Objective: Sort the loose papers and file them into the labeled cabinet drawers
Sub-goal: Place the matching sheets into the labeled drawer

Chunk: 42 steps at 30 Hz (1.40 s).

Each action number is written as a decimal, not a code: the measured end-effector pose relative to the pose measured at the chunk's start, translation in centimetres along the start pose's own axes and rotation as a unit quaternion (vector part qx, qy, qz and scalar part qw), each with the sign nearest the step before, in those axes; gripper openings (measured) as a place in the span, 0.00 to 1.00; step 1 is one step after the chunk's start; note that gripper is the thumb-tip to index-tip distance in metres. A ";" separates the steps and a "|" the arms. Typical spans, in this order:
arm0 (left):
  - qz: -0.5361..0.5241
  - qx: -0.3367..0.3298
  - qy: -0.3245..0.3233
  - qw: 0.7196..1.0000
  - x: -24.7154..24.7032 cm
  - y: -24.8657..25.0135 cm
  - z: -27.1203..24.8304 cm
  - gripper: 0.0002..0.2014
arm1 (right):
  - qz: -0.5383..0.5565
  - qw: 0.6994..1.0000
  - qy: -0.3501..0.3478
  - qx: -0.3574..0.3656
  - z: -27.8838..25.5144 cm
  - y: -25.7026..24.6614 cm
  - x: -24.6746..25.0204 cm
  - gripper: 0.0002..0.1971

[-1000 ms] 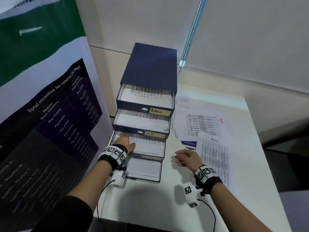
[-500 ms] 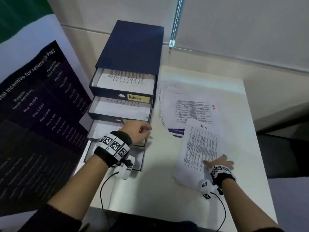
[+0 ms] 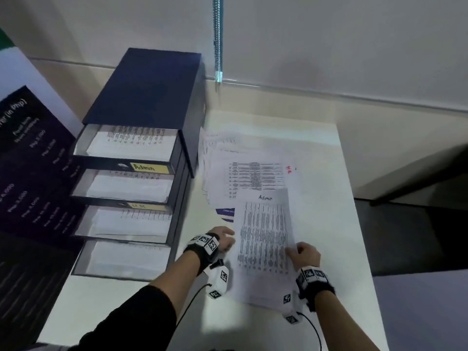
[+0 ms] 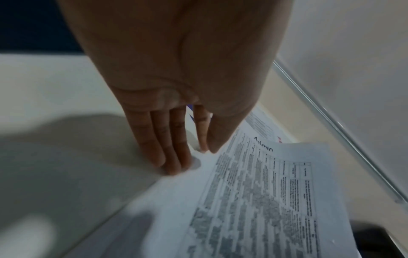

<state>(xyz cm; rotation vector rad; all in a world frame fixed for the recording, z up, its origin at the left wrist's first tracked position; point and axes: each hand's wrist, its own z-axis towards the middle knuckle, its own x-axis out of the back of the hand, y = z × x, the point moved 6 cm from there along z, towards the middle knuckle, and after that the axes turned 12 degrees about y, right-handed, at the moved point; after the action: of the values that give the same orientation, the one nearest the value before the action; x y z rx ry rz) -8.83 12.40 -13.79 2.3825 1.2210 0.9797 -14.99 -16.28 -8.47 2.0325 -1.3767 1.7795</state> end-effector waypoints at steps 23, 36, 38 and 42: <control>0.024 -0.213 0.091 0.972 -3.8 9.4 -2.8 0.16 | 0.030 0.998 0.016 -0.056 2.2 3.4 0.8 0.11; -0.056 -0.251 0.119 0.959 -2.9 11.1 -2.7 0.14 | 0.091 0.982 0.094 -0.138 5.4 7.3 4.0 0.10; -0.117 -0.207 0.150 0.960 -2.0 10.0 -1.7 0.16 | 0.112 0.977 0.104 -0.145 5.4 7.8 4.1 0.10; -0.096 -0.135 0.204 0.965 0.5 7.2 0.5 0.08 | 0.125 0.980 0.082 -0.128 5.3 8.3 4.1 0.09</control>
<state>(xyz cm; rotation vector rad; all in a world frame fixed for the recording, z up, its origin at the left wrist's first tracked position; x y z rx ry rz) -3.95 8.50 -10.11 1.8698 1.3223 1.5117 -17.05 -26.61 -10.48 1.6062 -1.7667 1.7056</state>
